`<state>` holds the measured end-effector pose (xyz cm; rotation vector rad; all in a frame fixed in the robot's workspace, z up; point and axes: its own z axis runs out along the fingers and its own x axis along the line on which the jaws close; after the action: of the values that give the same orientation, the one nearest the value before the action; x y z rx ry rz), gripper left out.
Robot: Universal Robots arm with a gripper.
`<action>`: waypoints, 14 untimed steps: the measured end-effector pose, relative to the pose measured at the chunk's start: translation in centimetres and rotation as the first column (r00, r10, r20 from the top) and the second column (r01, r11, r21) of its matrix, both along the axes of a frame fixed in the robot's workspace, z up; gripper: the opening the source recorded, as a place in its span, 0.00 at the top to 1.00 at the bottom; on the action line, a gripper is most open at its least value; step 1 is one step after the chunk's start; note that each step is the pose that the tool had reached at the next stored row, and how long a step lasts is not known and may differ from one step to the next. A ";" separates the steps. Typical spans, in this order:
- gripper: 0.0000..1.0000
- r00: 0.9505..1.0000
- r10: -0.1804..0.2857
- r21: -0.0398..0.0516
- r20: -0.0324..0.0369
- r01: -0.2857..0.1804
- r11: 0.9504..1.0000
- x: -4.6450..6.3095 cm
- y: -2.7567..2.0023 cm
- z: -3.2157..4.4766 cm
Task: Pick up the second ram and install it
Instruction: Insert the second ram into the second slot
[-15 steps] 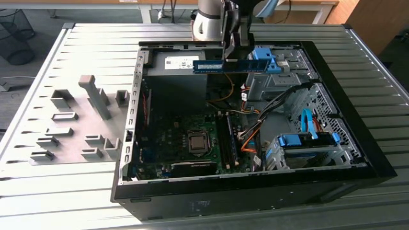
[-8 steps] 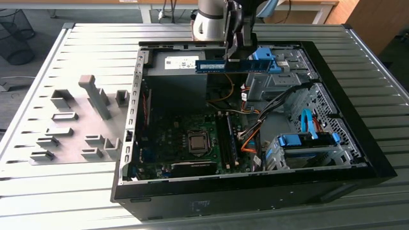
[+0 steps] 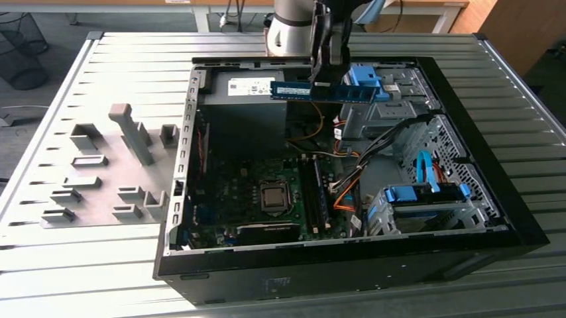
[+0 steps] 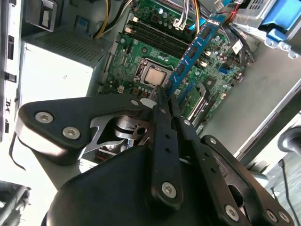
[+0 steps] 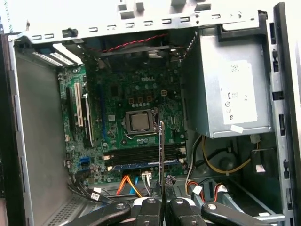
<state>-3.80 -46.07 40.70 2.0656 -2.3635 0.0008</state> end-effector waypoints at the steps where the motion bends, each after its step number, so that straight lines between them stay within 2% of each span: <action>1: 0.86 1.000 -0.001 0.000 0.000 0.001 1.000 0.0 0.00 0.00; 14: 0.86 1.000 -0.005 0.000 0.000 0.005 1.000 0.0 0.00 -0.01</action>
<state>-3.80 -46.07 40.69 2.0600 -2.3685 0.0006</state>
